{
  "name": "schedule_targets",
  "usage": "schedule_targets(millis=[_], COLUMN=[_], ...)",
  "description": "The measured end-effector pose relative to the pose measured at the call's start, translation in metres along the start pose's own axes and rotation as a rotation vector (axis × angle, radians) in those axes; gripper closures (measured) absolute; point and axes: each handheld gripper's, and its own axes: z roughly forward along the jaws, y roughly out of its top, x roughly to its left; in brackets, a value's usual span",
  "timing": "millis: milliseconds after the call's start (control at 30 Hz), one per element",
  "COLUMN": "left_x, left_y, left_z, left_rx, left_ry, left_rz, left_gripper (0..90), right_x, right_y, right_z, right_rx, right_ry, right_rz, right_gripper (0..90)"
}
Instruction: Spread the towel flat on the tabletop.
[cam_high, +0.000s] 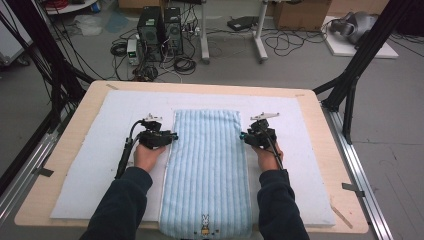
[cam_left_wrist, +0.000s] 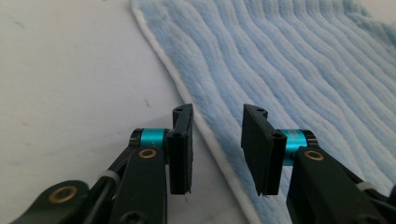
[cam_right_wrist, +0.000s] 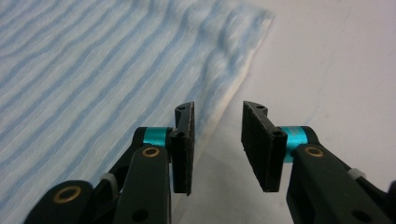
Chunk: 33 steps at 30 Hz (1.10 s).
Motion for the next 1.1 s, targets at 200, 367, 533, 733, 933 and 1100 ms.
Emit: schedule_targets(millis=[200,367,533,733,933,1100], left_x=[-0.01,-0.005,-0.003,-0.009,-0.009,-0.005], left_y=[-0.003,0.0,0.001,0.0,0.002,0.0], left_z=[0.0,0.0,-0.001,-0.002,-0.015,-0.02], left_rx=[0.016,0.015,0.017,-0.005,-0.086,-0.152], left_ry=[0.017,0.077,0.088,0.091,0.025,-0.033], left_rz=[0.037,-0.055,-0.07,-0.043,0.01,0.06], left_gripper=[87.2,88.1,88.0,64.5,60.3,53.6], right_x=[0.01,0.019,0.02,0.016,-0.003,-0.014], right_y=[-0.009,-0.007,-0.007,-0.009,-0.004,0.012], right_z=[0.006,0.007,0.008,0.007,0.003,0.014], right_rx=[0.044,0.043,0.03,0.029,-0.062,-0.045], right_ry=[0.039,0.022,0.014,-0.011,0.007,-0.013], right_rz=[-0.028,-0.062,-0.038,-0.03,0.079,0.088], right_gripper=[77.5,87.8,87.7,82.4,58.3,62.2])
